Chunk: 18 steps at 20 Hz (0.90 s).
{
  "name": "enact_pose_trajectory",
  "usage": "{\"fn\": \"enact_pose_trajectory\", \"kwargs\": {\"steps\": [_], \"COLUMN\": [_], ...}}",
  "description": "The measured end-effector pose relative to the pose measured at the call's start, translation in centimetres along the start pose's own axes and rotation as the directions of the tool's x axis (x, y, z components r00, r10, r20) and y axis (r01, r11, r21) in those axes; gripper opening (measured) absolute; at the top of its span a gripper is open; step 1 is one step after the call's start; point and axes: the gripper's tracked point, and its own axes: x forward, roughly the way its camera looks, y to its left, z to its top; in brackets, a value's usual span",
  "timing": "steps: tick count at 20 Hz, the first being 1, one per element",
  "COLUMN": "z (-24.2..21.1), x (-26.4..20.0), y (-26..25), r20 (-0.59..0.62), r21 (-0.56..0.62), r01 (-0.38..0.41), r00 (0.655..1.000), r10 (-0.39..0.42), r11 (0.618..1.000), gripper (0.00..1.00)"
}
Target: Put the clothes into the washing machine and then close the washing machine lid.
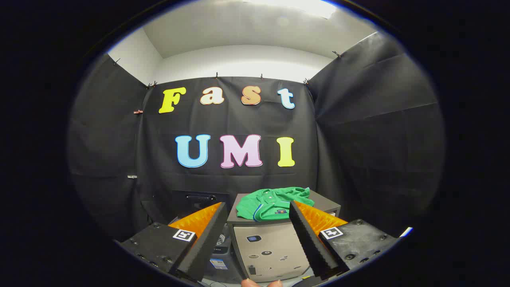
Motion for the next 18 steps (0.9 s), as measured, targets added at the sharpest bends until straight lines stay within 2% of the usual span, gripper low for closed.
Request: {"fn": "enact_pose_trajectory", "kwargs": {"steps": [18], "z": [-0.8], "x": [0.1], "y": [1.3], "r20": [-0.019], "r21": [-0.003], "r01": [-0.024], "r00": [1.000], "r10": [0.024], "r11": [1.000], "gripper": [0.98]}}
